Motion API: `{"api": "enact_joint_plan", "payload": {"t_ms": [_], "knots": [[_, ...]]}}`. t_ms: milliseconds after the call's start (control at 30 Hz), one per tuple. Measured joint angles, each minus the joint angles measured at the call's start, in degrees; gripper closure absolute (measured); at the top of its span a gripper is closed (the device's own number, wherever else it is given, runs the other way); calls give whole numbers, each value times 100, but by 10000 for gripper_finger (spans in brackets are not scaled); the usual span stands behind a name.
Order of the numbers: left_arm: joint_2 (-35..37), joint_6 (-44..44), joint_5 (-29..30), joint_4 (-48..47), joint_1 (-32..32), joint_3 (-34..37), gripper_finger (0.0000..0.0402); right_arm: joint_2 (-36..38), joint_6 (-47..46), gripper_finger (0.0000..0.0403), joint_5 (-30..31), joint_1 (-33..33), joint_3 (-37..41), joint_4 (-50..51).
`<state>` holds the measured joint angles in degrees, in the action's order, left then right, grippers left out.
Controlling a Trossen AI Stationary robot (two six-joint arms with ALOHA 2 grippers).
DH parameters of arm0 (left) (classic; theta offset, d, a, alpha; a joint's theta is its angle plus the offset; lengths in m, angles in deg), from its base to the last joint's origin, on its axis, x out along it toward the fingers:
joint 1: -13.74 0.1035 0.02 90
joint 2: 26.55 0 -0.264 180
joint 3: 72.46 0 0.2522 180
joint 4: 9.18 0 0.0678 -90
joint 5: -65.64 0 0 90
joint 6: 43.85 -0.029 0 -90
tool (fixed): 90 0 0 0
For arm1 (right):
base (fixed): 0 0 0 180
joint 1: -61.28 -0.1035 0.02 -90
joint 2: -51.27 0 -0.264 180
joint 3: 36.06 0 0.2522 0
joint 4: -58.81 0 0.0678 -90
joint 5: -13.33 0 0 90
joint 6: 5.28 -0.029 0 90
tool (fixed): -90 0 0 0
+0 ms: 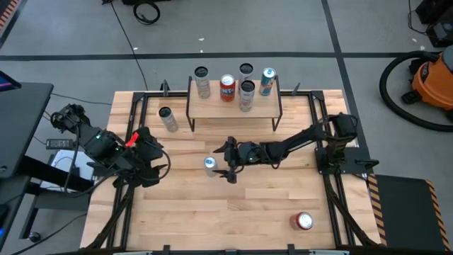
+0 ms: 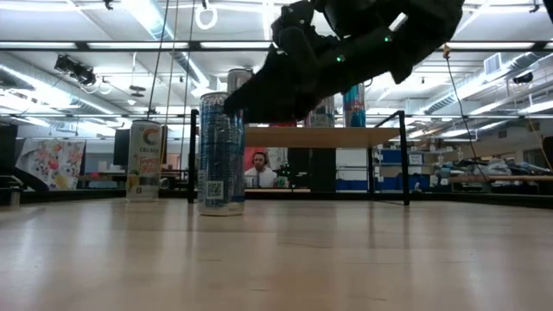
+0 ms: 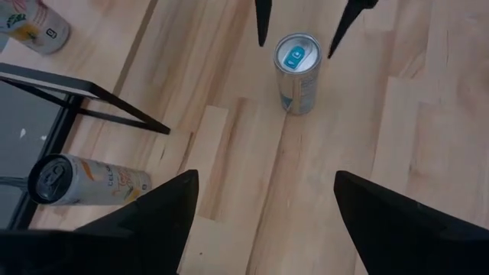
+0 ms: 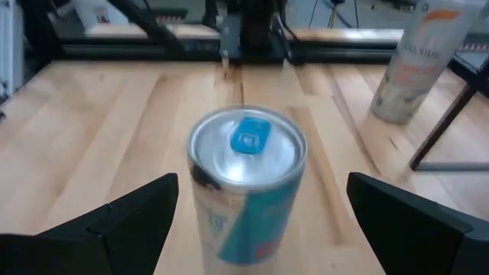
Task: Place canned beverage on shelf
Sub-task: Put the blue soda can on the shelf aligned with the other blue soda can
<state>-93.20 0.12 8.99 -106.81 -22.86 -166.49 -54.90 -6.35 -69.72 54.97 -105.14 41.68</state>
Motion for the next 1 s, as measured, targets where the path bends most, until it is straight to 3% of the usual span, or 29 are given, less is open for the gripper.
{"api": "enact_joint_plan", "payload": {"t_ms": [333,633,1000], "knots": [[-1,44,1,-4,-1,0,86,-357,-55,15,-147,84,-8,-379],[-1,39,2,-1,-2,0,86,-353,-130,57,-213,88,-8,-561],[0,39,2,1,0,0,86,-427,-86,67,-354,90,-10,-773]]}}
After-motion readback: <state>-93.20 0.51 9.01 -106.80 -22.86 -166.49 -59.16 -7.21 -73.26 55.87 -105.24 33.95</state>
